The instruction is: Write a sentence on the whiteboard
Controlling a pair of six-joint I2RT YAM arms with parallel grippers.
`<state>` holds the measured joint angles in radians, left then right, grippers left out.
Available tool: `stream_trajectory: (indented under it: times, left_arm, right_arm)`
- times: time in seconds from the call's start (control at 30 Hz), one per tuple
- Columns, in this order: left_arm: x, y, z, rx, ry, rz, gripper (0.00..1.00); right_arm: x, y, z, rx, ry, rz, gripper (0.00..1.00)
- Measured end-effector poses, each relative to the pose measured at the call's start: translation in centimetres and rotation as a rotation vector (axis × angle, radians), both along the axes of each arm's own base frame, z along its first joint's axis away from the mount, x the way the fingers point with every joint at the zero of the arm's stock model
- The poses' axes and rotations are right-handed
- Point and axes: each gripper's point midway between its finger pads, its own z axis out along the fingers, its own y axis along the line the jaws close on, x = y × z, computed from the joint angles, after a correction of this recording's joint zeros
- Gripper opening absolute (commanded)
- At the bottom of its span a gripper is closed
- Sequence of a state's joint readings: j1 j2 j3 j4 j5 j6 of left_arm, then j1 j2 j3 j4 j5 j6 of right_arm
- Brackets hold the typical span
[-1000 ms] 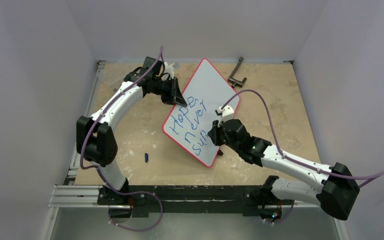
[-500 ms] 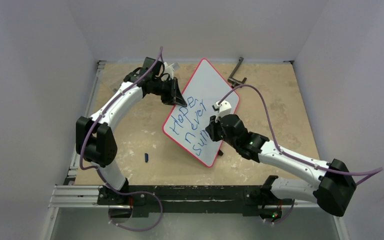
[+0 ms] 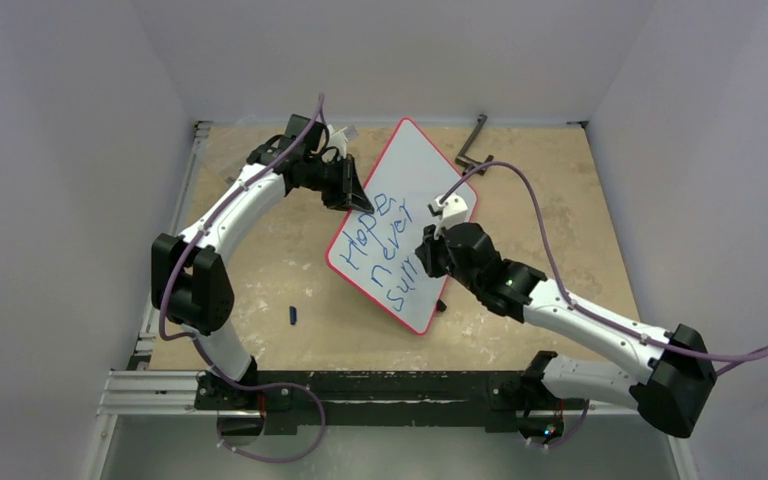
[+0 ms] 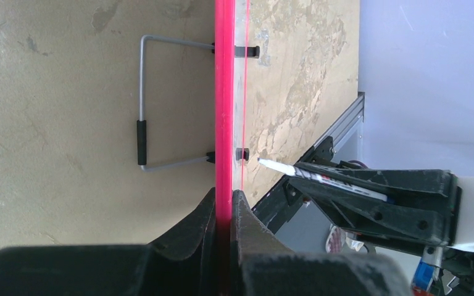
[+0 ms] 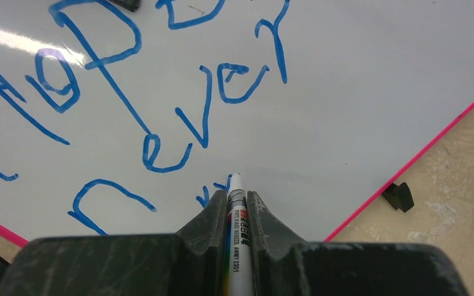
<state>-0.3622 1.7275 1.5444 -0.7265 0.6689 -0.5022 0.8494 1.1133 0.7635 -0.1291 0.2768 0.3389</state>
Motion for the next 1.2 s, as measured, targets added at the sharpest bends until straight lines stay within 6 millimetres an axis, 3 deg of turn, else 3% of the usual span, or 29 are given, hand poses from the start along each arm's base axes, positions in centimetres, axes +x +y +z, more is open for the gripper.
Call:
stream_trajectory:
  times: [0.2,0.3,0.57,0.87,1.2]
  left_arm:
    - [0.0,0.0,0.0,-0.001,0.002,0.002,0.00]
    - [0.0,0.0,0.0,0.000,0.002,0.003,0.00]
    - [0.0,0.0,0.0,0.000,0.002,0.003,0.00]
    - [0.0,0.0,0.0,0.000,0.002,0.003,0.00]
    - [0.0,0.0,0.0,0.002,0.002,0.004,0.00]
  right_arm:
    - [0.3,-1.0,2.9,0.025,-0.059,-0.025,0.00]
    - [0.6,-1.7,3.4,0.029,-0.073,-0.039,0.00]
    - [1.7,-3.2,2.9,0.055,-0.061,-0.064,0.00]
    - [1.5,-2.8,1.5,0.095,-0.026,-0.002,0.00]
    - [1.3,-2.0,1.8,0.132,-0.025,0.041,0.00]
